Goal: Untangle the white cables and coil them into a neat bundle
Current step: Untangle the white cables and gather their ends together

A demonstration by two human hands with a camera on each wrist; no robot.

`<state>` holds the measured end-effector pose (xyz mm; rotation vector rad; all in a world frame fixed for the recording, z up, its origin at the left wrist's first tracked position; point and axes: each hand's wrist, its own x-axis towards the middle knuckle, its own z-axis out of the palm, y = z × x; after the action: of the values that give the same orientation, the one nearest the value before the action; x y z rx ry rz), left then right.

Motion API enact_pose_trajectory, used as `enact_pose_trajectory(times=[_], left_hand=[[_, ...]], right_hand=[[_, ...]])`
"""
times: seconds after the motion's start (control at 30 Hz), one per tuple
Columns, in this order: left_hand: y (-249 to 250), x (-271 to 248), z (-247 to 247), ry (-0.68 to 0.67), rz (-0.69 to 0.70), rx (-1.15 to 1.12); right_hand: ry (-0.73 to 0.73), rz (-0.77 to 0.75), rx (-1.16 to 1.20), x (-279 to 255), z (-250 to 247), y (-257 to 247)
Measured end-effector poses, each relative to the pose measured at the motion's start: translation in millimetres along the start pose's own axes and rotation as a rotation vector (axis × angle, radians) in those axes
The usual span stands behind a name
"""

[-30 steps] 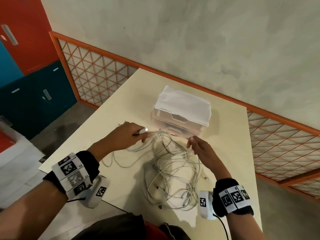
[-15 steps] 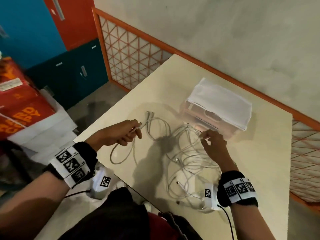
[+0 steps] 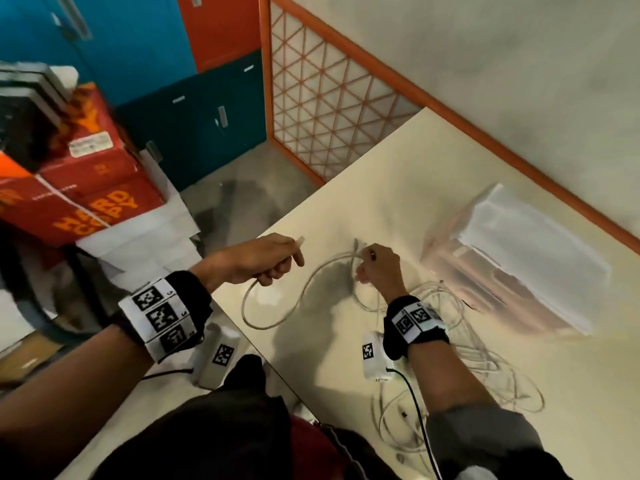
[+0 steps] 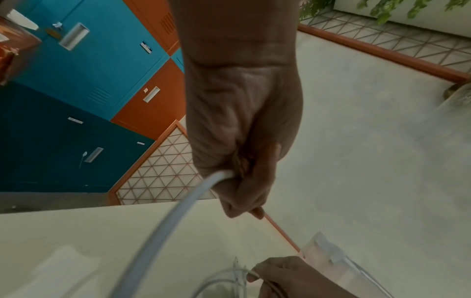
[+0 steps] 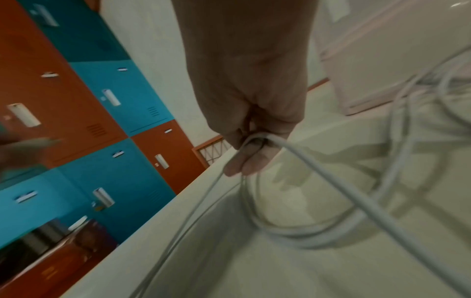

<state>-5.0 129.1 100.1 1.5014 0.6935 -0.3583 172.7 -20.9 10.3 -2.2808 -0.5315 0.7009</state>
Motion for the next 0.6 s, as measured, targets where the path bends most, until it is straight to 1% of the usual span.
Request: enact_pose_trajectory(times=[0.1, 0.17, 0.27, 0.37, 0.4, 0.47, 0.6], left_hand=[[1.5, 7.8, -14.2, 0.03, 0.012, -0.003], [3.0, 12.1, -22.7, 0.037, 0.012, -0.002], [6.2, 17.8, -31.7, 0.035, 0.008, 0.018], [8.5, 22.8, -37.2, 0.024, 0.01, 0.037], [9.6, 24.5, -38.4, 0.02, 0.014, 0.043], [12.1, 26.5, -39.7, 0.013, 0.017, 0.057], [18.0, 29.3, -38.7, 0.001, 0.028, 0.088]], right_hand=[[-0.076, 0.1, 0.022, -3.8, 16.4, -8.6], [-0.065, 0.18, -0.054, -1.1, 25.4, -7.1], [0.02, 0.23, -0.139, 5.8, 31.3, -7.7], [0.09, 0.256, -0.303, 8.5, 34.0, -9.6], [0.114, 0.264, -0.321, 9.7, 33.7, -8.1], [0.164, 0.288, -0.304, 10.3, 30.9, -4.8], [0.242, 0.26, -0.241, 9.9, 19.8, 6.9]])
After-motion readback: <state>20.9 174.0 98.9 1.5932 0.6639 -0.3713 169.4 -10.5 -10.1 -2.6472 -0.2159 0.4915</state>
